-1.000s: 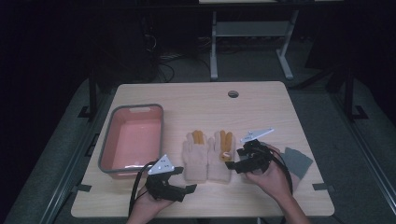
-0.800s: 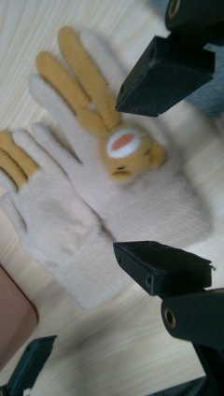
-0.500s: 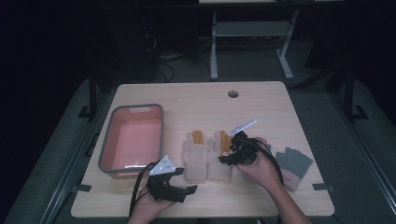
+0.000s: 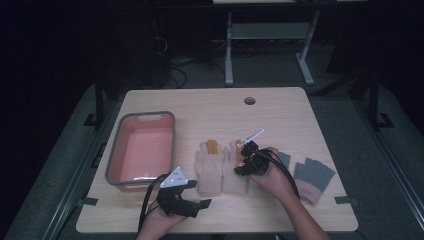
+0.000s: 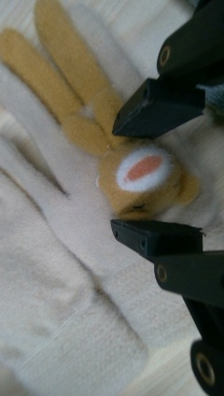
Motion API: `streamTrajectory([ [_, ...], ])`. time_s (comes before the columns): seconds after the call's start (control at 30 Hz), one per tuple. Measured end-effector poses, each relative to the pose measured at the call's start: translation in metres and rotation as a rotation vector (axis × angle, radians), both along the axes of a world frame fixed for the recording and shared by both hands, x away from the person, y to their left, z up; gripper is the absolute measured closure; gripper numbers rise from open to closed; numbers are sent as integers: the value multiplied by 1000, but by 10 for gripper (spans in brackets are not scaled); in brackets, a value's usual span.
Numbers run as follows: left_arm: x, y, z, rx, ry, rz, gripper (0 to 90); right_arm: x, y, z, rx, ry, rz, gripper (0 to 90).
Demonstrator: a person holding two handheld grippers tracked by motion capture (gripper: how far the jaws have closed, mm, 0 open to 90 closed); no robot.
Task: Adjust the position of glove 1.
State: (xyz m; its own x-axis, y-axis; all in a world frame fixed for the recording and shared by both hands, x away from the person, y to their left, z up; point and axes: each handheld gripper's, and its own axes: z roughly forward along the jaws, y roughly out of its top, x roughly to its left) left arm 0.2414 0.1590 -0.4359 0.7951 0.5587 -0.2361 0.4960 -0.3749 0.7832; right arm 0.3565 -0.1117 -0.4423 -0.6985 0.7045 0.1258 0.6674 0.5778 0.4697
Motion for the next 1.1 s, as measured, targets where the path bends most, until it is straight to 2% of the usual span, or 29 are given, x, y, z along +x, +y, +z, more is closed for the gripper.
streamTrajectory([
  [0.27, -1, 0, 1, 0, -8, 3, 172, -1, 4, -3, -38, -14, 7, 549],
  [0.67, -1, 0, 0, 3, -10, 3, 172, 2, -4, 0, 5, 6, -4, 611],
  [0.77, -1, 0, 0, -8, -3, -1, 172, 3, -7, 1, 15, 11, -5, 615],
  [1.03, -2, 0, 0, -12, -8, 4, 172, 1, -8, 4, 18, 3, 5, 642],
  [1.1, -2, 1, 1, -14, -8, 1, 172, 0, -8, 7, -3, -5, 18, 646],
])
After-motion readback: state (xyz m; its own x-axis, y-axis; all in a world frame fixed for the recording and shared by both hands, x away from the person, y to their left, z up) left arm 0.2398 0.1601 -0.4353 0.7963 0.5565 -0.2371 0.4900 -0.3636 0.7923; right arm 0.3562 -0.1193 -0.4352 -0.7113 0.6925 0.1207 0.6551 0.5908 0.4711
